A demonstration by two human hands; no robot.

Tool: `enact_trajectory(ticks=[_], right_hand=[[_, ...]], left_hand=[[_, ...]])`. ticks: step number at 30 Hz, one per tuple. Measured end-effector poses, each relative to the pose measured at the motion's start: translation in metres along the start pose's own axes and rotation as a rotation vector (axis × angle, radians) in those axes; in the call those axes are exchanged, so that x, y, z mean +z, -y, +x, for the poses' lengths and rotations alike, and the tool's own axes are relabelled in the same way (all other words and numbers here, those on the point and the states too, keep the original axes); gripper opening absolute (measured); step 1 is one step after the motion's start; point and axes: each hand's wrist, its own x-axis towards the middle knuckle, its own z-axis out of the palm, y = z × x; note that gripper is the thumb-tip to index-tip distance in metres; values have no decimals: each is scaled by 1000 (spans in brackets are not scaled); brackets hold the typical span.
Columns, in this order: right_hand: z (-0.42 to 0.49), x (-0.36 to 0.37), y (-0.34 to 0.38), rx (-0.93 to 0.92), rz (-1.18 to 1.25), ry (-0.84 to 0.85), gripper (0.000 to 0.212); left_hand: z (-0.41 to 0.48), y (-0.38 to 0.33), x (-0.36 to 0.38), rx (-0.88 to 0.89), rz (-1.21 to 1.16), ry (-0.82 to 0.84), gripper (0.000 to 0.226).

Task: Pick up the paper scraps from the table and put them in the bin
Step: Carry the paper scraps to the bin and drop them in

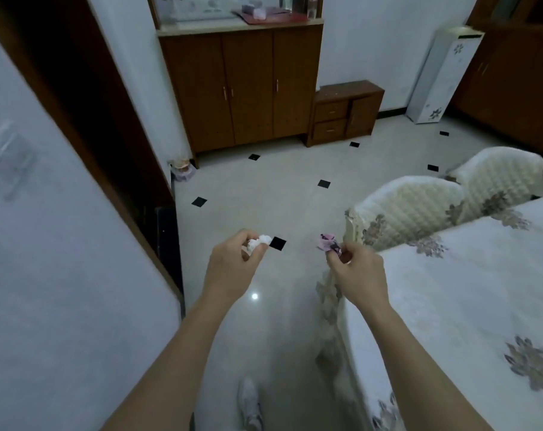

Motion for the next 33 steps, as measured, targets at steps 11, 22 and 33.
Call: enact_trajectory(ticks=[11,22,33], right_hand=[[140,85,61,52,-88,-53,35],[253,128,59,57,-83,-61,41],[456,137,29,141,-20,-129,37]], left_hand=[[169,63,-22,33,-43,35,26],[294,85,15,32,-48,83,29],[495,56,108,112,-29,168,26]])
